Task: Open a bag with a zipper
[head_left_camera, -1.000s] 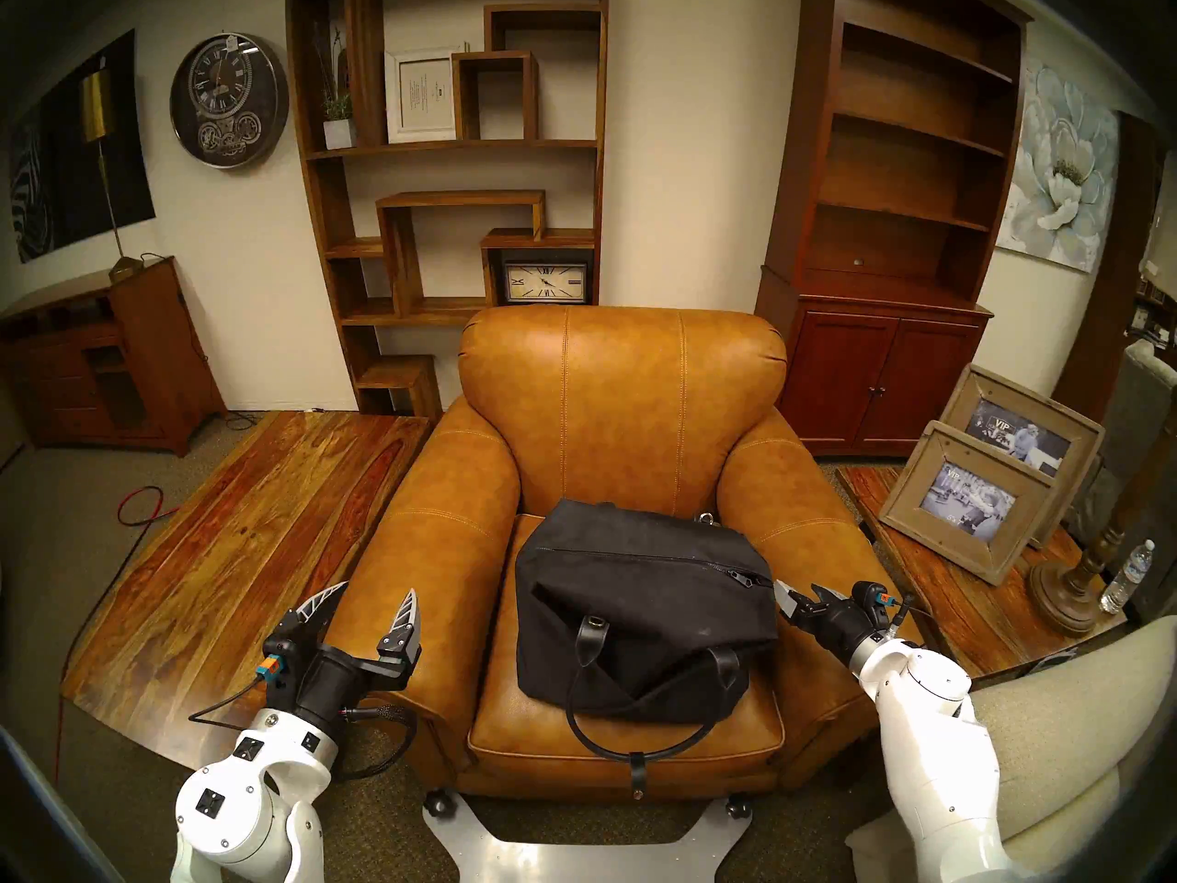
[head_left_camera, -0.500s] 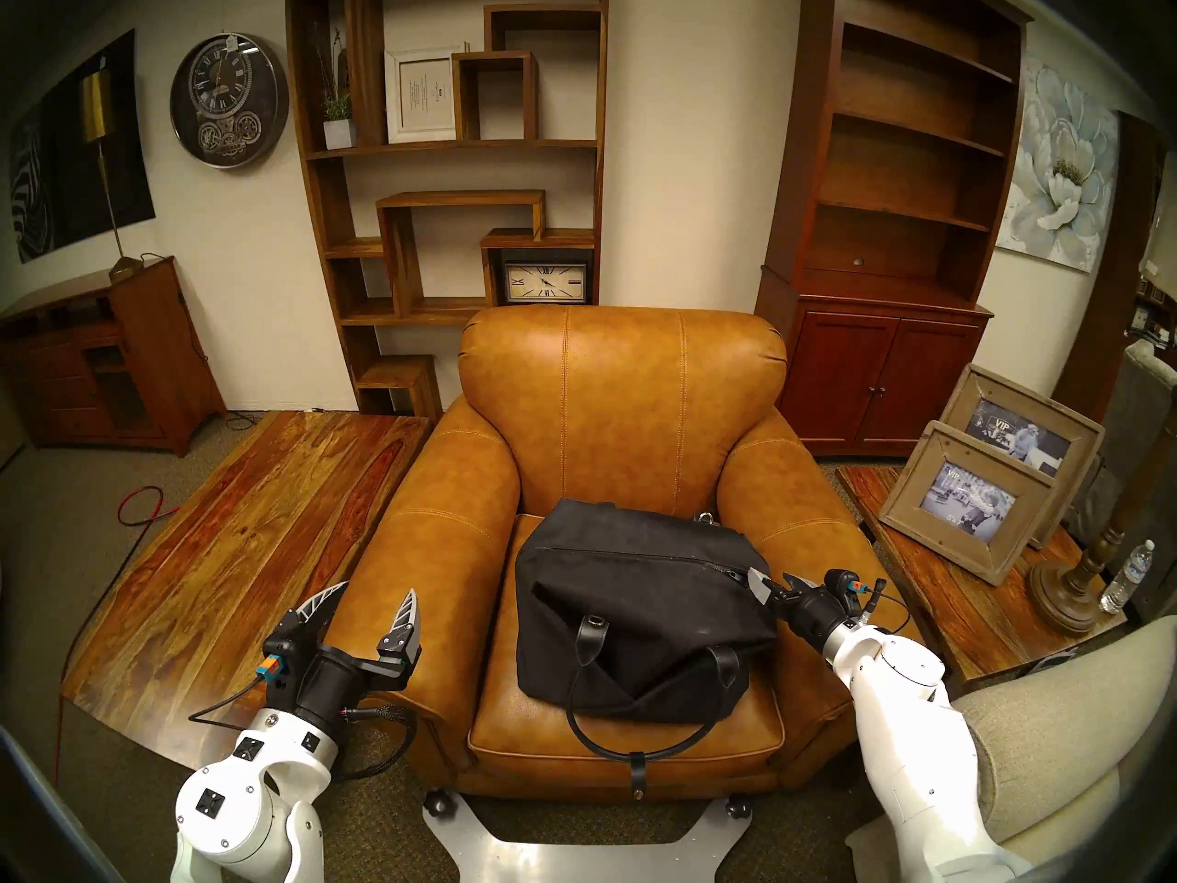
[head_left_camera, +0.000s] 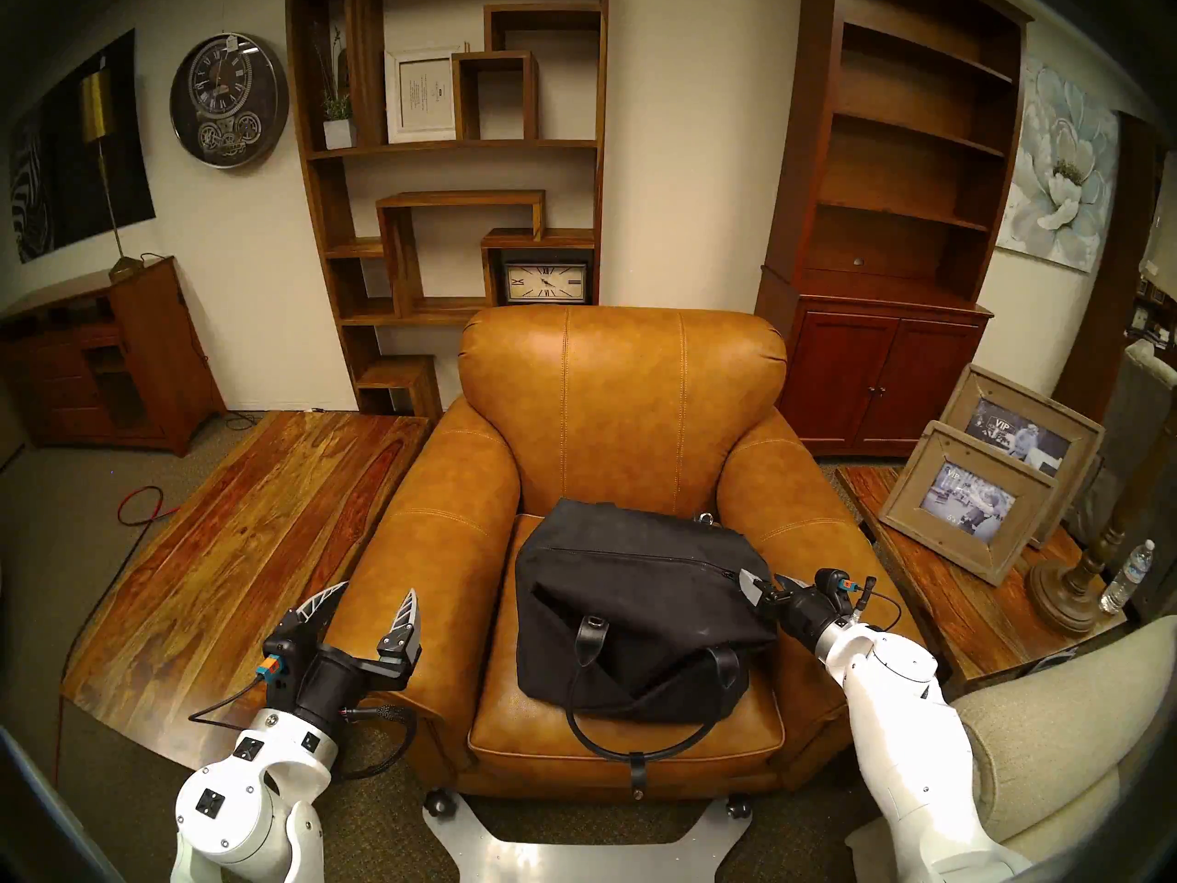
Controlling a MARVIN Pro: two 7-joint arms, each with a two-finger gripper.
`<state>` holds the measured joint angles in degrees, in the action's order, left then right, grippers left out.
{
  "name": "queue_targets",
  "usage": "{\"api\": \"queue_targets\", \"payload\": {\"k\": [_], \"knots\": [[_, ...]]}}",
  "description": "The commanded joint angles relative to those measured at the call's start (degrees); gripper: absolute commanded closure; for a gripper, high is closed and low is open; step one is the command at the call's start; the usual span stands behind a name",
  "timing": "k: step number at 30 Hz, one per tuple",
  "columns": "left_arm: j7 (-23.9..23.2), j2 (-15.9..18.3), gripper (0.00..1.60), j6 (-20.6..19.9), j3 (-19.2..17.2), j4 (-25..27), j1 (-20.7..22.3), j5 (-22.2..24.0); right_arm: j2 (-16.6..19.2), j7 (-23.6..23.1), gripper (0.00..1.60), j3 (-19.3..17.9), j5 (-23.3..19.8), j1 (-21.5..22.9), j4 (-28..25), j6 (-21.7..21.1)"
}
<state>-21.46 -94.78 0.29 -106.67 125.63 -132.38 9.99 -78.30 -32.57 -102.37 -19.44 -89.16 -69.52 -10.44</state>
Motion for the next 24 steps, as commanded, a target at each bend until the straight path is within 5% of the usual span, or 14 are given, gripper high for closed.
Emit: {"api": "queue_targets", "payload": {"k": [1,24], "knots": [[0.0,0.02,0.0,-0.02,0.01,1.32,-0.09,-0.09,0.41,0.12,0.0,-0.18,0.15,-1.14,-2.17,-1.06],[-0.04,-0.02,0.0,0.01,0.0,1.29,-0.06,-0.09,0.71,2.25,0.0,-0.52,2.56,1.67,1.15,1.45]]}}
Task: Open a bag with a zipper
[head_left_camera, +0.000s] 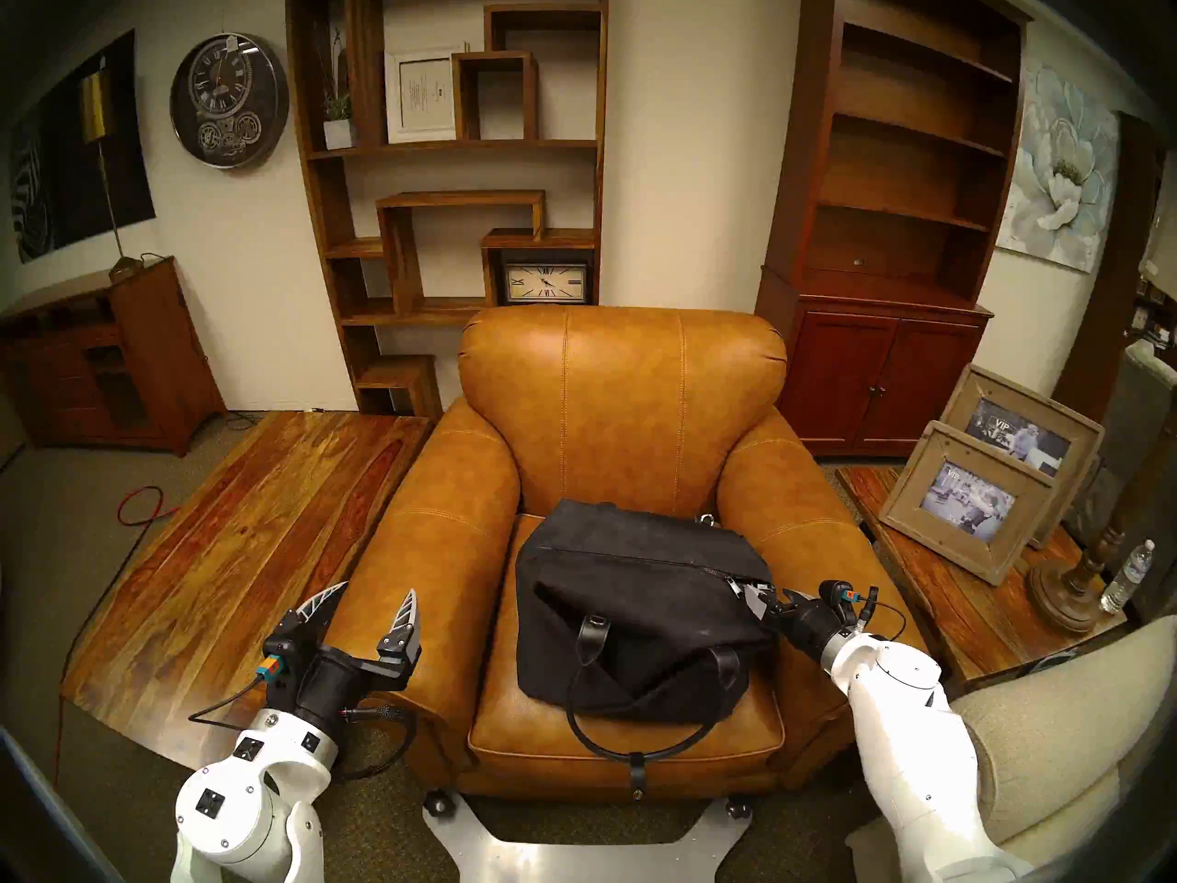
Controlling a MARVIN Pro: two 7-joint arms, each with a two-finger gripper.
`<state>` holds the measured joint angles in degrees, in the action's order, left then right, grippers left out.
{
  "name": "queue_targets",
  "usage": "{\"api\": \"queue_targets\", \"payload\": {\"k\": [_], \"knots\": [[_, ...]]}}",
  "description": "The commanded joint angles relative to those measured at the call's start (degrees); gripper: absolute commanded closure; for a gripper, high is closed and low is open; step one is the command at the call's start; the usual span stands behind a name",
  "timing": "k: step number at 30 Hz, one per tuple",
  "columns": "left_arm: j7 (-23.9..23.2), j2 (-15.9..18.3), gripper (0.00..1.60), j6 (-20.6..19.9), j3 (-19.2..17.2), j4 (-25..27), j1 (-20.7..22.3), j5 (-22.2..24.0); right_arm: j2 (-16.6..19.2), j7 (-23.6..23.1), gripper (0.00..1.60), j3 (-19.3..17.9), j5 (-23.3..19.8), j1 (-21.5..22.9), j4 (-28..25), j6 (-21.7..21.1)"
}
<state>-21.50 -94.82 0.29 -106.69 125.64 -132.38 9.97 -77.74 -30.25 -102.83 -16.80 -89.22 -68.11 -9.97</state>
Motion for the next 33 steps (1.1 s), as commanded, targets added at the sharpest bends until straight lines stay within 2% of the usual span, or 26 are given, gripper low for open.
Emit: {"api": "queue_targets", "payload": {"k": [1,21,24,33], "knots": [[-0.01,0.02,0.0,0.01,0.01,1.28,-0.06,-0.08,0.15,-0.04,0.0,-0.06,0.02,1.73,-0.27,1.05],[-0.03,-0.01,0.0,-0.01,0.0,1.3,-0.06,-0.1,0.28,0.58,0.0,-1.93,0.69,-1.94,-4.56,0.83],[-0.04,-0.02,0.0,-0.01,0.0,1.3,-0.06,-0.11,0.3,0.63,0.13,-2.08,0.65,-1.95,-4.59,0.9],[-0.05,-0.03,0.0,-0.01,-0.01,1.3,-0.05,-0.12,0.24,0.91,0.17,-2.46,0.57,-1.75,-4.29,1.22]]}}
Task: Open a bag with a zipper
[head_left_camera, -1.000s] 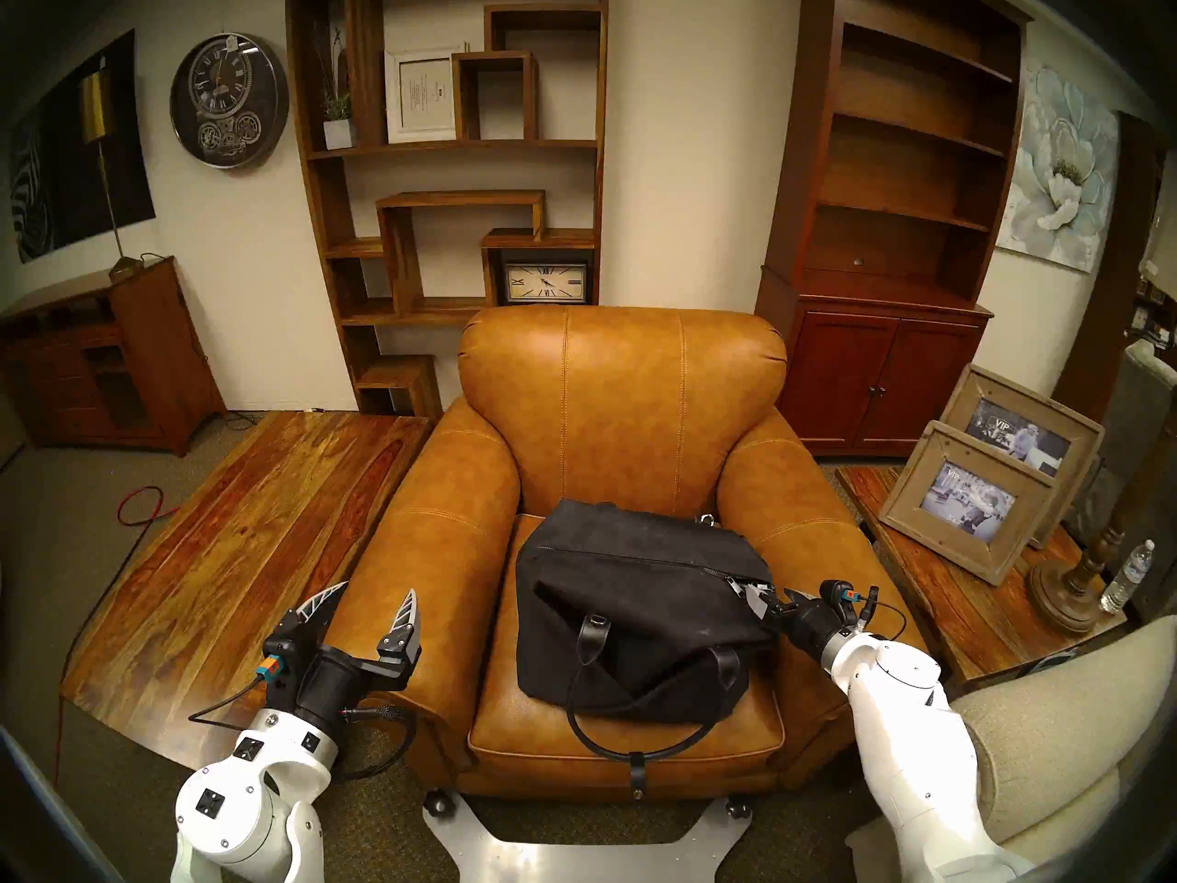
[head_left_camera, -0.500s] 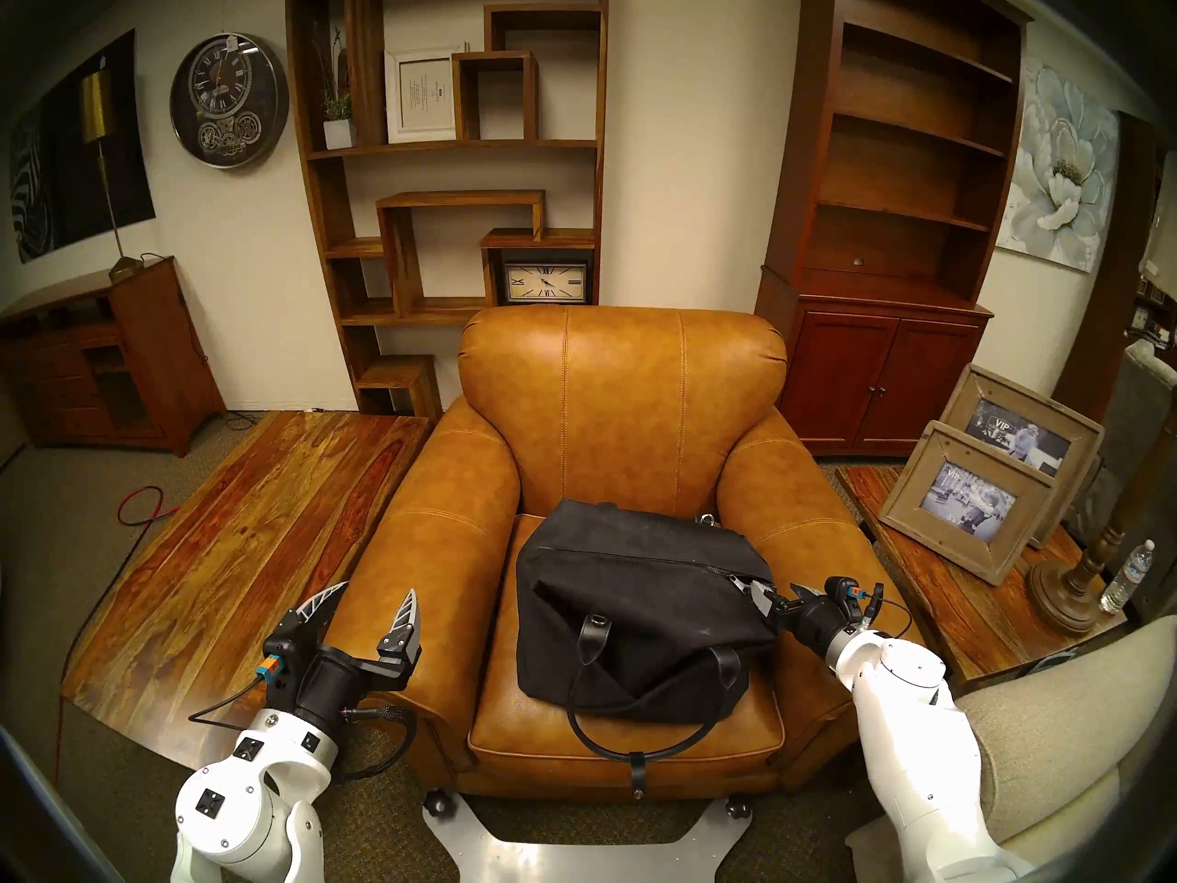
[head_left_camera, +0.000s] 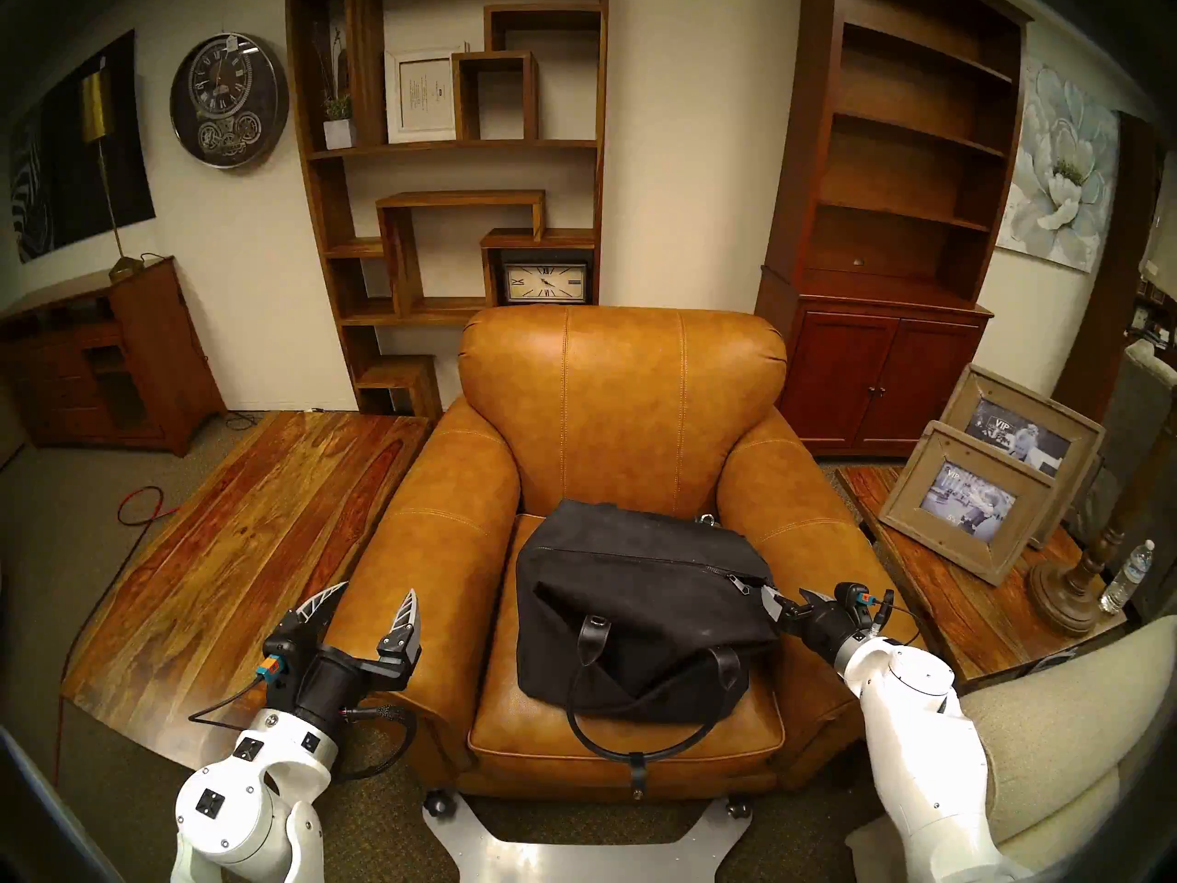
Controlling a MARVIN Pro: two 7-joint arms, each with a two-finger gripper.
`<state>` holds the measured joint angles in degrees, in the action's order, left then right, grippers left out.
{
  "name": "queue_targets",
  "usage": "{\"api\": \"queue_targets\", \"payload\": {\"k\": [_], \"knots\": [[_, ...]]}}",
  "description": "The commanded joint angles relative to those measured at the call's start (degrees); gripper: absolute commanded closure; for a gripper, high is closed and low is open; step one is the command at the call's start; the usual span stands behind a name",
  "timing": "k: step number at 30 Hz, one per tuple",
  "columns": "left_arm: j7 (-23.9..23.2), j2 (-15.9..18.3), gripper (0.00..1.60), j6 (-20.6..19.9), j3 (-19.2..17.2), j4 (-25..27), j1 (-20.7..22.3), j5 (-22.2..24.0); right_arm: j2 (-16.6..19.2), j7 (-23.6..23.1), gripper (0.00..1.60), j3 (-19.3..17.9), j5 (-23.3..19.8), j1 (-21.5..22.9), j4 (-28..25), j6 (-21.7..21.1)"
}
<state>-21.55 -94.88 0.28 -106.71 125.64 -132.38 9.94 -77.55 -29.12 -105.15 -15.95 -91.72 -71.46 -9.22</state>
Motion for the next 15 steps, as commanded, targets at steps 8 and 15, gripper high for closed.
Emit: {"api": "queue_targets", "payload": {"k": [8,15], "knots": [[-0.02,0.01,0.0,-0.01,0.01,1.3,-0.05,-0.09,-0.03,-0.1,0.15,-0.32,-0.29,1.32,0.12,1.45],[-0.03,0.0,0.0,0.0,0.01,1.29,-0.04,-0.09,-0.24,0.36,0.18,-0.84,-0.36,2.06,0.87,2.3]]}}
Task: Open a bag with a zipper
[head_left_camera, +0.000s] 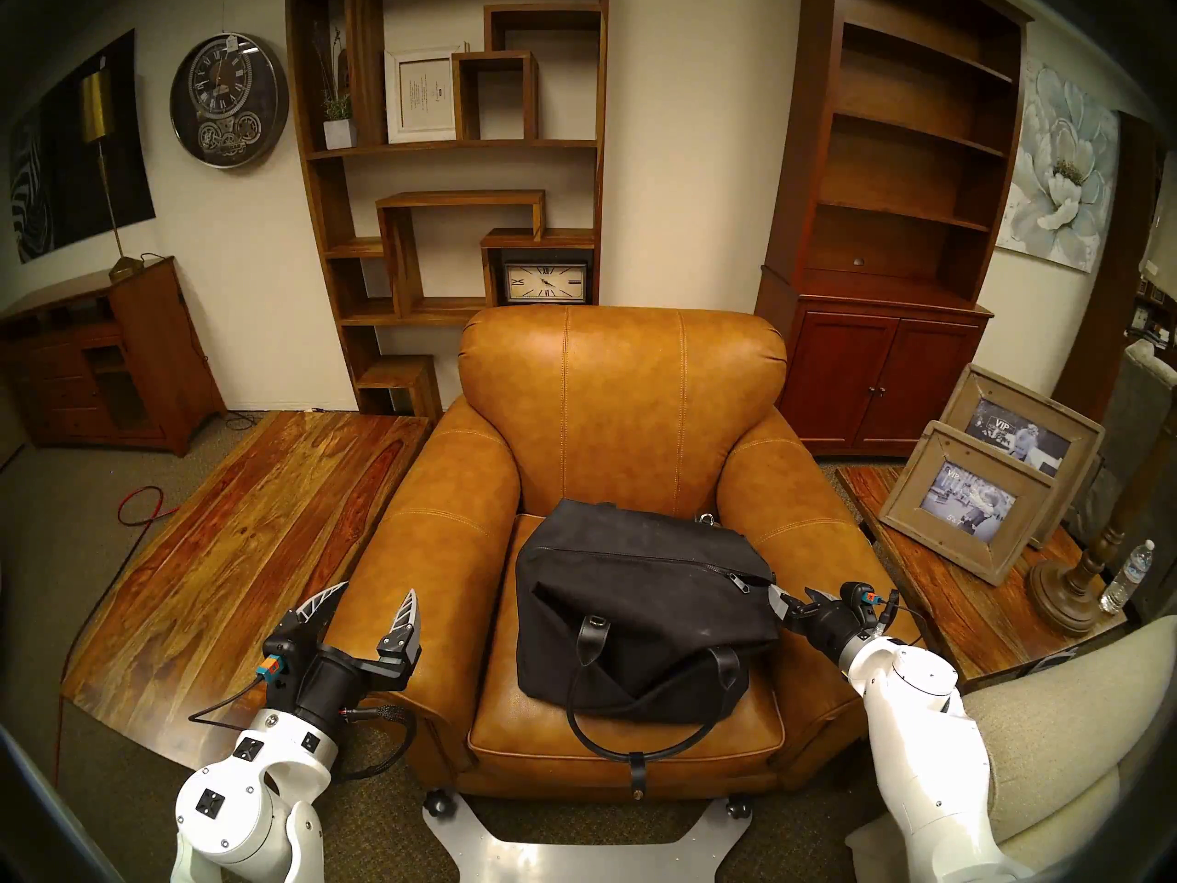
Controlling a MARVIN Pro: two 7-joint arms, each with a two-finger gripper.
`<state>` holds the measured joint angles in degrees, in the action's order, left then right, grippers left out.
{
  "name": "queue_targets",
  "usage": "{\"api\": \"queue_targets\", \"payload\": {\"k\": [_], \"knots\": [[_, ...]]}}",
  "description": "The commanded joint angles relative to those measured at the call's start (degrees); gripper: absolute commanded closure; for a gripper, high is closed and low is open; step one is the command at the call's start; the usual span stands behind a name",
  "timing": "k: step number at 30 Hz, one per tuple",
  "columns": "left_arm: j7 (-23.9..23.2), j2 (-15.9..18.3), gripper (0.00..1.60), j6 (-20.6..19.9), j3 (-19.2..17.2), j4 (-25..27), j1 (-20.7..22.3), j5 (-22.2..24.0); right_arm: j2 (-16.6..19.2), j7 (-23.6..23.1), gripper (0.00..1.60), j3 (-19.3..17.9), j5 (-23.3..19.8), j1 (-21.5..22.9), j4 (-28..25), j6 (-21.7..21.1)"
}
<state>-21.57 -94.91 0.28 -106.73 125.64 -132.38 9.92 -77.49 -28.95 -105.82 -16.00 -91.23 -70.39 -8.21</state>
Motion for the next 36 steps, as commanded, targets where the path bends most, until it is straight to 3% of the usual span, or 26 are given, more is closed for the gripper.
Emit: {"api": "queue_targets", "payload": {"k": [1,3,4,7,9,11,13,17,22,24,25,26,31,32,33,36], "knots": [[-0.01,0.03,0.0,0.01,0.02,1.29,-0.04,-0.07,-0.33,0.2,0.23,-0.22,-0.32,1.79,0.09,1.49],[-0.02,0.03,0.0,0.01,0.02,1.28,-0.04,-0.07,-0.79,0.22,0.4,-0.06,-0.48,3.14,2.28,2.43],[-0.02,0.03,0.0,0.01,0.02,1.28,-0.04,-0.07,-0.79,0.22,0.4,-0.06,-0.48,3.14,2.28,2.43],[-0.03,0.02,0.0,0.02,0.01,1.27,-0.03,-0.07,-1.34,0.47,0.8,0.65,-0.08,4.55,4.35,3.04],[-0.03,0.02,0.0,0.03,0.01,1.26,-0.02,-0.07,-1.52,0.55,0.89,0.57,-0.2,4.76,4.72,3.14],[-0.04,0.02,0.0,0.03,0.01,1.26,-0.02,-0.07,-1.55,0.8,1.15,0.49,-0.25,4.99,5.34,3.58],[-0.04,0.02,0.0,0.03,0.01,1.26,-0.02,-0.07,-1.45,1.56,1.24,0.01,-0.19,4.51,4.91,3.75],[-0.04,0.01,0.0,0.01,0.01,1.28,-0.03,-0.08,-1.26,1.79,1.15,-0.55,-0.44,3.51,4.45,3.92],[-0.04,0.0,0.0,-0.01,0.0,1.3,-0.04,-0.09,-1.74,1.41,1.17,-1.22,-0.95,2.08,3.23,4.3],[-0.05,-0.01,0.0,0.0,0.0,1.28,-0.03,-0.09,-1.72,0.86,0.58,-1.45,-1.06,0.92,1.4,4.63],[-0.05,-0.01,0.0,0.01,0.0,1.27,-0.02,-0.09,-1.51,0.54,0.09,-1.3,-0.76,0.14,0.12,4.77],[-0.06,0.0,0.0,0.04,0.0,1.24,0.0,-0.08,-0.56,-0.31,0.0,-0.44,0.45,-0.98,-1.4,5.35],[-0.09,-0.01,0.0,0.08,-0.01,1.19,0.03,-0.07,2.21,-2.09,0.0,1.74,4.05,-3.6,-3.71,6.17],[-0.1,0.0,0.0,0.11,-0.02,1.14,0.06,-0.06,4.32,-1.51,0.0,3.15,7.9,-5.54,-5.49,6.9],[-0.11,0.0,0.0,0.11,-0.02,1.13,0.07,-0.06,5.25,-1.79,0.0,3.56,8.99,-5.91,-5.55,7.2],[-0.11,-0.01,0.0,0.09,-0.02,1.16,0.05,-0.07,6.28,-2.87,0.0,3.1,9.37,-6.48,-6.2,7.22]]}}
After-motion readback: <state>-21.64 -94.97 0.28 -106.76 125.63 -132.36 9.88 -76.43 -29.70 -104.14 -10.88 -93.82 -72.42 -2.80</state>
